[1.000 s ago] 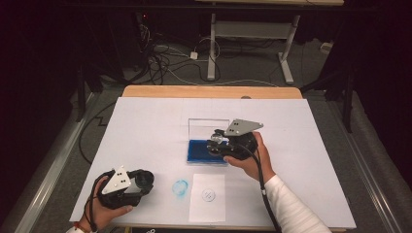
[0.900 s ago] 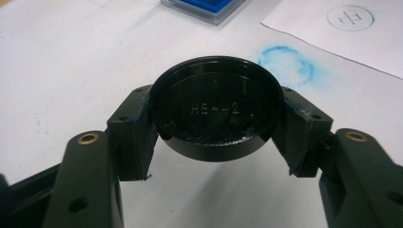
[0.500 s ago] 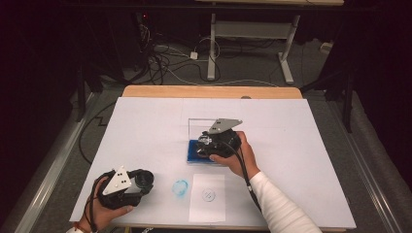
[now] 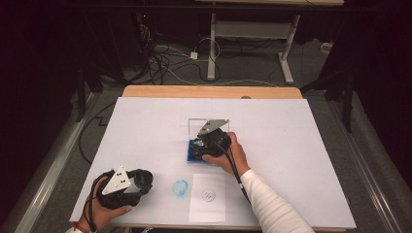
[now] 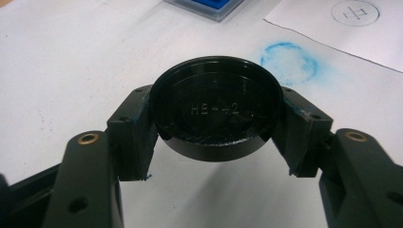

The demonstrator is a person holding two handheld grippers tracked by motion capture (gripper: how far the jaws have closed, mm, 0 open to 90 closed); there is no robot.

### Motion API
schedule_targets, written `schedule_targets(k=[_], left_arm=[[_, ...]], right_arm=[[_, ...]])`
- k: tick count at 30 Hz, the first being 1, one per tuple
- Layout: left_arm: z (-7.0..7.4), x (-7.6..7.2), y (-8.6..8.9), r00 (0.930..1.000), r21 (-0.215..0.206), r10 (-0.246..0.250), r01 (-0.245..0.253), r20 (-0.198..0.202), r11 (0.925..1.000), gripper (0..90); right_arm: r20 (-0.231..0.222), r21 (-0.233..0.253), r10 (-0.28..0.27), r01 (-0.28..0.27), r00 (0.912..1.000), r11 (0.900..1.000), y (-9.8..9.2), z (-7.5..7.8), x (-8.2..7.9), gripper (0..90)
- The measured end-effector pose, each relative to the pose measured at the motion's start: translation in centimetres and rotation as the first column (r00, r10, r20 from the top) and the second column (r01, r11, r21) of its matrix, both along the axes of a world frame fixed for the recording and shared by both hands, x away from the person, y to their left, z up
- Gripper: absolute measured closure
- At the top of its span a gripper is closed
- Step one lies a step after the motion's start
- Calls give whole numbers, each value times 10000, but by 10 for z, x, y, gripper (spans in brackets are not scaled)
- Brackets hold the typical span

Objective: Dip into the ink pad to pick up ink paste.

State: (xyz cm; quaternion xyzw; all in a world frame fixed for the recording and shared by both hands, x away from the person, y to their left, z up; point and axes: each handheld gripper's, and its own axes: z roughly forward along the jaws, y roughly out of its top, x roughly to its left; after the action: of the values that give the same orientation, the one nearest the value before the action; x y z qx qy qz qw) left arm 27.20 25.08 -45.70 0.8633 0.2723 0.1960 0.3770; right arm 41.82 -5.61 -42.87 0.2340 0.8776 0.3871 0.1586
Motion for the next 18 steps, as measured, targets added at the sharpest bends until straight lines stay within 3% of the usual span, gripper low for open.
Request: schedule_targets(k=[18], left_arm=[[-1,0,-2,9998,139,-143,145,-112,9998,363]], right_arm=[[-151,208,-94,97,9998,9997,-4,-6,1,570]])
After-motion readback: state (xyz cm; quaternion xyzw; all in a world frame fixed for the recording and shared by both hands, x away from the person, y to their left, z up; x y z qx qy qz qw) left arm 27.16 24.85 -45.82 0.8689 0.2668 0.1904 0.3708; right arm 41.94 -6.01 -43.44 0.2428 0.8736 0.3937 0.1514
